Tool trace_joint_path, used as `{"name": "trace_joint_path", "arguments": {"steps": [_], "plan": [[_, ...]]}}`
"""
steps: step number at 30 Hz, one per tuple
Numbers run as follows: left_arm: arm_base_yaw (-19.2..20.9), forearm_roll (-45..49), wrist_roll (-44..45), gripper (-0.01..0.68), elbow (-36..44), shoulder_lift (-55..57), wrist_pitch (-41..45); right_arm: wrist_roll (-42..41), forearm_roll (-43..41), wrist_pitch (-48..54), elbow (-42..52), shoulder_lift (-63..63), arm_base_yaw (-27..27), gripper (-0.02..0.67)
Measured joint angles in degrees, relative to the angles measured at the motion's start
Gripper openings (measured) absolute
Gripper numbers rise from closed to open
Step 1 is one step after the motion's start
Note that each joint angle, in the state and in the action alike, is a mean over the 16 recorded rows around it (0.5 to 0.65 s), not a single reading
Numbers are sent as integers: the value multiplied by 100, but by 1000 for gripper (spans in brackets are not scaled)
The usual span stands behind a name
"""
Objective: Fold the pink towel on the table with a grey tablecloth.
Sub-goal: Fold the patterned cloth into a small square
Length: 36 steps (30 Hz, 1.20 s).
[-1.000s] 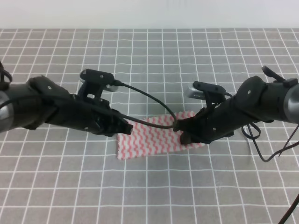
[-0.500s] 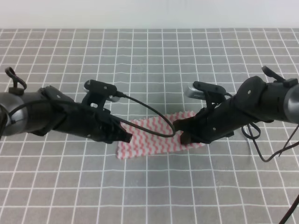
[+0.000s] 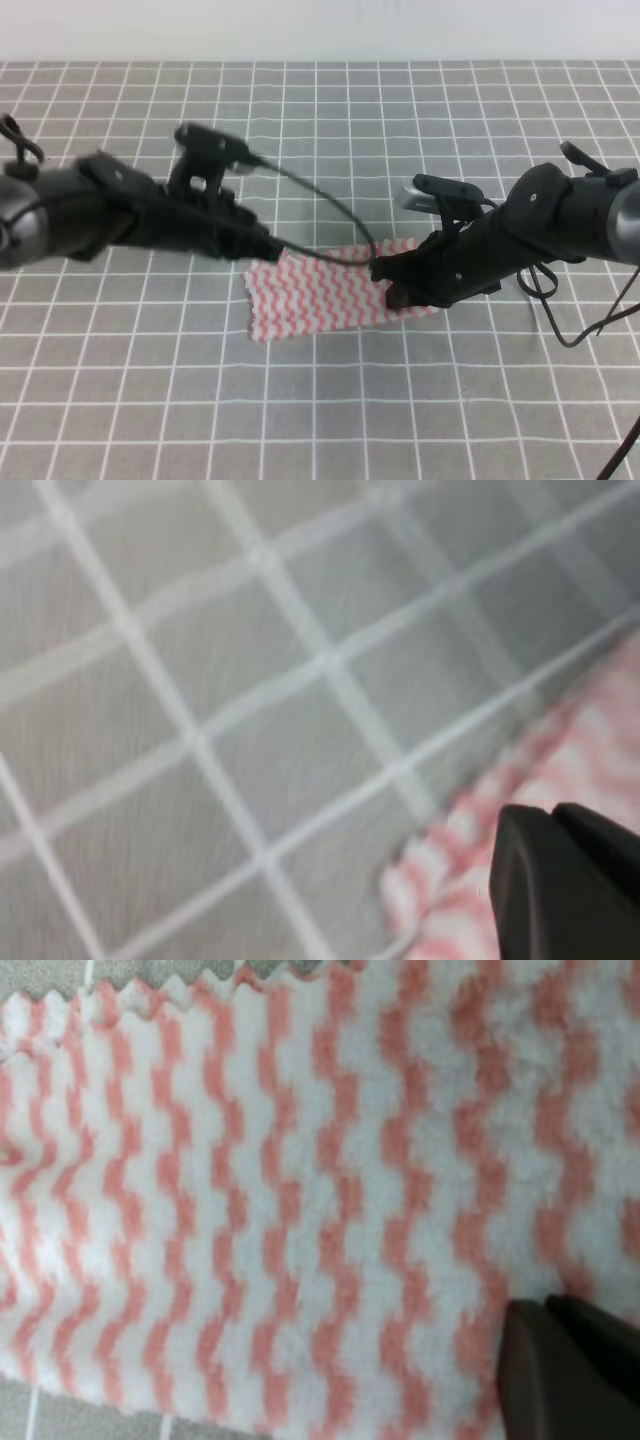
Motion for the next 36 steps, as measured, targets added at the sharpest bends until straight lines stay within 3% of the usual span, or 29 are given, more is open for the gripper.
{"name": "trace_joint_path", "arguments": {"steps": [13,36], "plan": [[-2,-18,-223,0,-251,17,888,35,-276,608,-642,-28,-188,98],[-1,-20,-230,1,-252,756,627,269,-900,983,-842,19,-569,254]]}}
